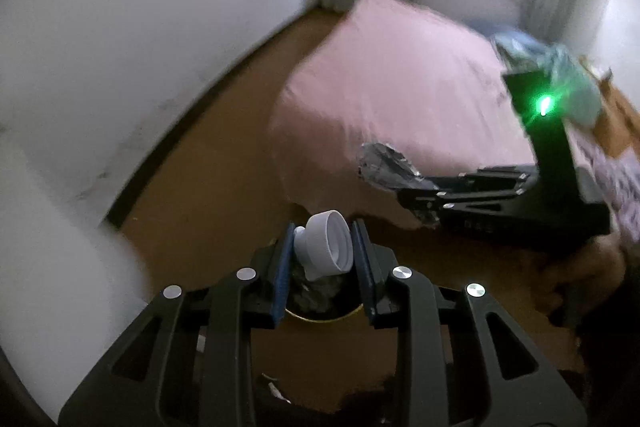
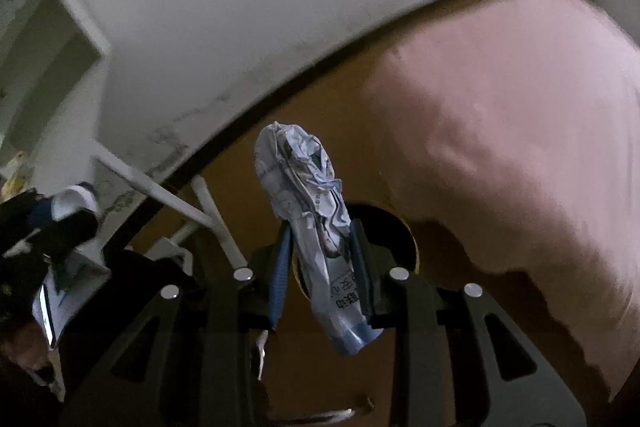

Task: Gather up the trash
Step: 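Carry the wrapper and cup over the black bin and open both tools, then move both tools back over the desk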

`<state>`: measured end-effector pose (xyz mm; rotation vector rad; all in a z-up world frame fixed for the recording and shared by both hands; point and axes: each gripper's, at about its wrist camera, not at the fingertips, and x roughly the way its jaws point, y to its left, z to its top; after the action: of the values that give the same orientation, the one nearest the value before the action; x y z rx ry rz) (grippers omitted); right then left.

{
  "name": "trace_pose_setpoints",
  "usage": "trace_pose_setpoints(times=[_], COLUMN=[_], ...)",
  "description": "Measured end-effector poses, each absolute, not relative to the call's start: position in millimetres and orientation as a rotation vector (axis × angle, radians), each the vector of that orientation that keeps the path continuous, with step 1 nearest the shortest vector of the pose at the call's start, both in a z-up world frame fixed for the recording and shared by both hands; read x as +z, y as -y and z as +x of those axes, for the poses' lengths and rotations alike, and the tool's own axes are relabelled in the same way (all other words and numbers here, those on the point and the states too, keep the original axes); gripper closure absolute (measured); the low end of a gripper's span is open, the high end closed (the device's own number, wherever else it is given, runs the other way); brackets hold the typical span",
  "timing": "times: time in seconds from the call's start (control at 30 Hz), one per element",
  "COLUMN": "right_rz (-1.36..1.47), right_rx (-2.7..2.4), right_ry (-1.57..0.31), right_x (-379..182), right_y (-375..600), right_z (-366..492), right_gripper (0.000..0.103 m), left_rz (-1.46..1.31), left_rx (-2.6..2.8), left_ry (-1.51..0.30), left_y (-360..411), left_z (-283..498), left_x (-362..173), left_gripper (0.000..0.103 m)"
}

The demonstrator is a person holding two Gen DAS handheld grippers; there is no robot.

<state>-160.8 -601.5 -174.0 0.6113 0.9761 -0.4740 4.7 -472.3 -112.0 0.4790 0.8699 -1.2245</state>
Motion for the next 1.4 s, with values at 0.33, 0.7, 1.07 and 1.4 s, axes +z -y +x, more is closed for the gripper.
trace_pose_setpoints(times=[0.33, 0.7, 1.07, 1.4], right_rz=[0.752, 0.779, 0.669, 0.380], right_rx=[-0.444, -0.436, -0.521, -0.207], right_ry=[-1.146, -1.119, -1.002, -0.780], right_x=[-282, -282, -203, -57], right_y=[626, 644, 638, 504], right_z=[-156, -155, -175, -82], right_gripper=[0.074, 0.056, 0.025, 0.014], left_rz=[0.594, 0.619, 0.601, 0.387], left_rx=[-1.210, -1.179, -1.158, -0.960], left_ry=[-1.096, -1.106, -0.916, -0.730], left_y=[530, 554, 530, 360], left_z=[14, 19, 1, 18], left_x=[-243, -261, -169, -23], left_gripper=[0.075, 0.046, 0.016, 0.006])
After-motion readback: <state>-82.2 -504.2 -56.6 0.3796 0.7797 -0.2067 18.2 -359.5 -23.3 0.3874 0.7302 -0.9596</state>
